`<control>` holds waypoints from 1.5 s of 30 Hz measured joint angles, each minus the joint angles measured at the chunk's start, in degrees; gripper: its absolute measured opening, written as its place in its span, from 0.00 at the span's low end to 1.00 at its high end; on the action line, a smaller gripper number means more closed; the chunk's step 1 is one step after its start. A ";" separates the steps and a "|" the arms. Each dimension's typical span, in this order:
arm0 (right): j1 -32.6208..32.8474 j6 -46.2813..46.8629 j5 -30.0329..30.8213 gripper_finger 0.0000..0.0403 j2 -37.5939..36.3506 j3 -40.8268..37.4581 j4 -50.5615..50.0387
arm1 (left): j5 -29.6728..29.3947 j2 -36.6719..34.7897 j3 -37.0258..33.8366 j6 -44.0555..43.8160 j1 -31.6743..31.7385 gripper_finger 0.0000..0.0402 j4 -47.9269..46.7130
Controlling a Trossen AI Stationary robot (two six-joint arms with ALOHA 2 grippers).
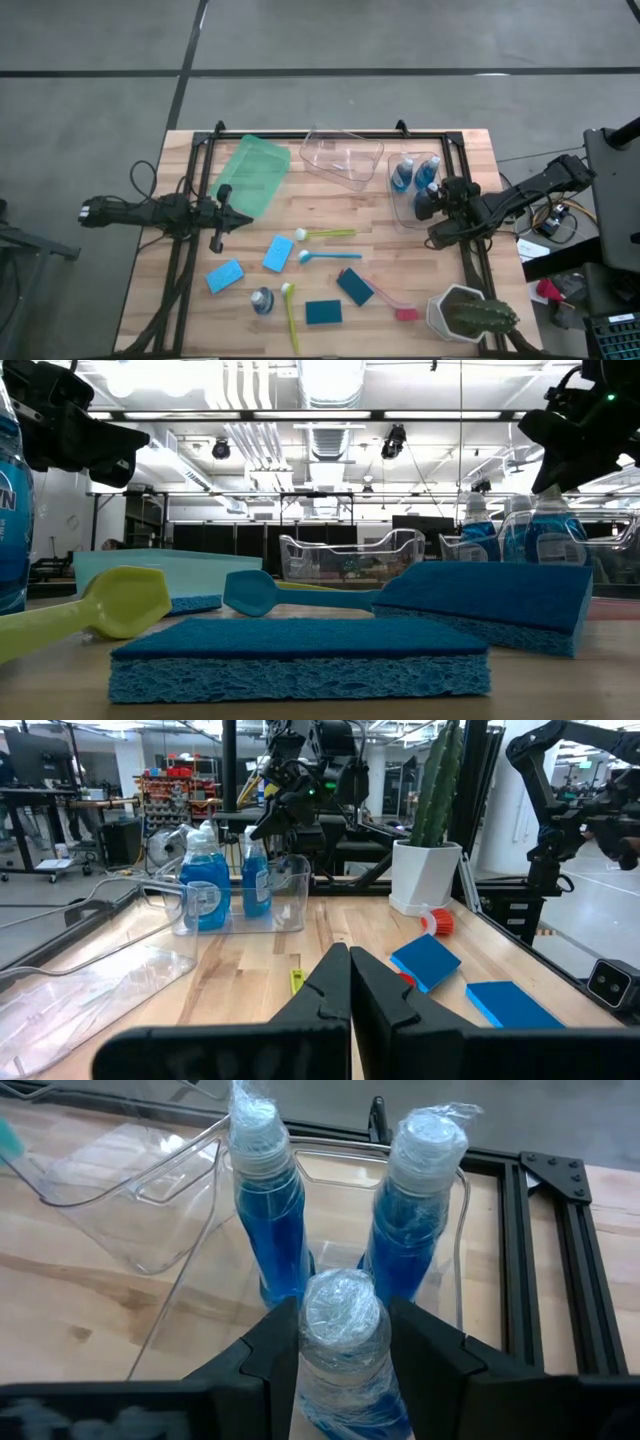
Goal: Pick & Place Kitchen Sink Supplies
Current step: Put the blue dishwashing liquid bottle into the right transparent bin, then put the blue sponge wipe into the left transparent bin
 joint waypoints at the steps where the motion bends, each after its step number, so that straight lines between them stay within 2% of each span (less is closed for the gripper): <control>1: 0.00 -0.02 -0.02 0.34 0.00 0.00 0.02 | 0.01 -0.01 0.00 0.00 -0.02 0.00 0.01; 15: 0.02 -0.27 -0.22 0.53 0.00 0.73 0.20 | 0.01 -0.01 0.00 0.00 -0.02 0.00 0.00; 23: 0.02 -3.84 1.00 0.61 0.00 3.77 0.03 | 0.01 0.01 0.00 -0.02 -0.02 0.00 0.01; 39: 0.02 -13.09 2.90 0.61 0.03 12.51 0.38 | 0.01 0.00 0.00 -0.02 -0.02 0.00 -0.01; 45: 0.02 -20.30 4.32 0.63 0.11 14.86 6.41 | -0.01 0.01 0.00 0.00 -0.02 0.00 0.01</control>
